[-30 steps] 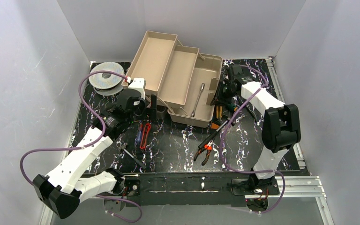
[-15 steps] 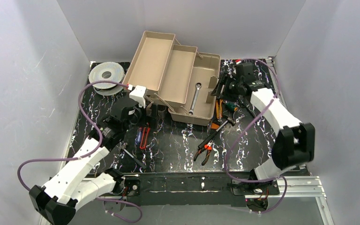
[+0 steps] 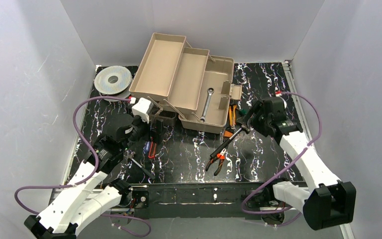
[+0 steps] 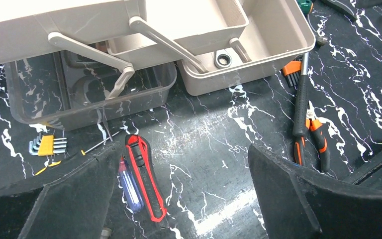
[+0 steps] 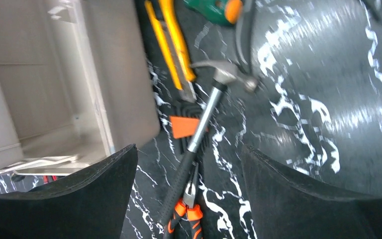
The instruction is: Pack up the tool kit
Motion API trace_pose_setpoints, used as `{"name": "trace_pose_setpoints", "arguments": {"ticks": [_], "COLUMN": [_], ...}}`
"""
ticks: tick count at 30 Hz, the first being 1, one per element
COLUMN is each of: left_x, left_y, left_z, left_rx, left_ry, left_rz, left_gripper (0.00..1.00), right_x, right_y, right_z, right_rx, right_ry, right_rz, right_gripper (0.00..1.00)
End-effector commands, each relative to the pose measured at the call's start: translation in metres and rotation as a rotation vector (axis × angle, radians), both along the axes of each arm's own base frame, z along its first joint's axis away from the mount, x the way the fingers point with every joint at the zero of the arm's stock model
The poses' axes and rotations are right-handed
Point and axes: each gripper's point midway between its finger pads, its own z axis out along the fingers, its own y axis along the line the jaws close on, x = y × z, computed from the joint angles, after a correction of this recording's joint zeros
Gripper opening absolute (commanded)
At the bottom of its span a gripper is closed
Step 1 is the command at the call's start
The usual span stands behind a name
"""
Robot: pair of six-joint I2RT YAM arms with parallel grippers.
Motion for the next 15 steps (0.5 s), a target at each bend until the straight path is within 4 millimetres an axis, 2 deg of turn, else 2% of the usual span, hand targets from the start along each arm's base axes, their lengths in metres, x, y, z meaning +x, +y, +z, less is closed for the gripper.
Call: {"name": "trace_pose_setpoints", "arguments": {"ticks": [1, 7, 11, 15], "left_x": [-0.002, -0.003, 0.000, 0.001], "left_y": [0.006, 0.006, 0.023, 0.031], "left_z": [0.000, 0.009, 0.016, 0.013], "left_rx": [0.018, 0.028, 0.049, 0.050], "left_ry": [-0.031, -0.044, -0.072, -0.101], "left_rz": [0.001, -0.013, 0.072, 0.106], "left_gripper": [1.00, 1.00, 1.00, 1.00], "right_x": [-0.023, -0.030, -0.025, -0.022], "right_y": [-0.017, 0.000, 0.015, 0.028], "right_z": [-0.027, -0.062, -0.070, -0.079], "right_rx": [0.070, 0.188, 0.208, 0.214], "right_ry": [0.052, 0.099, 0.080, 0.094], "right_rz": [-0.219, -0.228, -0.216, -0.218], "right_gripper": [0.80, 0.78, 0.78, 0.78]}}
